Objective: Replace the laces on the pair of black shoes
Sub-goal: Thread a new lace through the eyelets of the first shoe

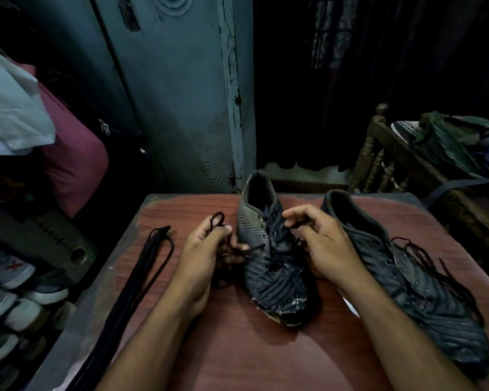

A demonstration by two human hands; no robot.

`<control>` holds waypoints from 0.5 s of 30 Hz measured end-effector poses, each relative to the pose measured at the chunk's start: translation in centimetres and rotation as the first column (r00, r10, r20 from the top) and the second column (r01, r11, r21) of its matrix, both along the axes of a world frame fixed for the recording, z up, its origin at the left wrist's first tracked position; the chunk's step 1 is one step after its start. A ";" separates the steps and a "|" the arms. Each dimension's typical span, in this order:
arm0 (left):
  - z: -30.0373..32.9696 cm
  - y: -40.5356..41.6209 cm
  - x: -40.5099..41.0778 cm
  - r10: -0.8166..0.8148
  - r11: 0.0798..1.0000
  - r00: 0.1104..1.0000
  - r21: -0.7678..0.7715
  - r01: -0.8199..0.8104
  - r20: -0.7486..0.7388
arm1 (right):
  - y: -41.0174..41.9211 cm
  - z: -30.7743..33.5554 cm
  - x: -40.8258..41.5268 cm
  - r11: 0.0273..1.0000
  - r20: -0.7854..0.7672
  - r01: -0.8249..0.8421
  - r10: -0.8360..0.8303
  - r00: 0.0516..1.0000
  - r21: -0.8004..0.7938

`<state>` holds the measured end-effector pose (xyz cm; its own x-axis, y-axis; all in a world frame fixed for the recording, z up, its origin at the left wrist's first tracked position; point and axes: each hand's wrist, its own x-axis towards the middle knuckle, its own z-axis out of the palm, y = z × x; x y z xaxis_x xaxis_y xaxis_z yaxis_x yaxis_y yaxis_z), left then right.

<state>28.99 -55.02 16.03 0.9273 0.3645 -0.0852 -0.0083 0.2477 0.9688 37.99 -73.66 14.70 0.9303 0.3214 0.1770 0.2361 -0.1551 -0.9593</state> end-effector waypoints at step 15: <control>-2.0 0.2 0.2 -0.014 0.909 1.000 0.417 0.001 0.028 | 0.0 0.0 0.0 0.996 0.037 0.029 -0.026 0.999 -0.079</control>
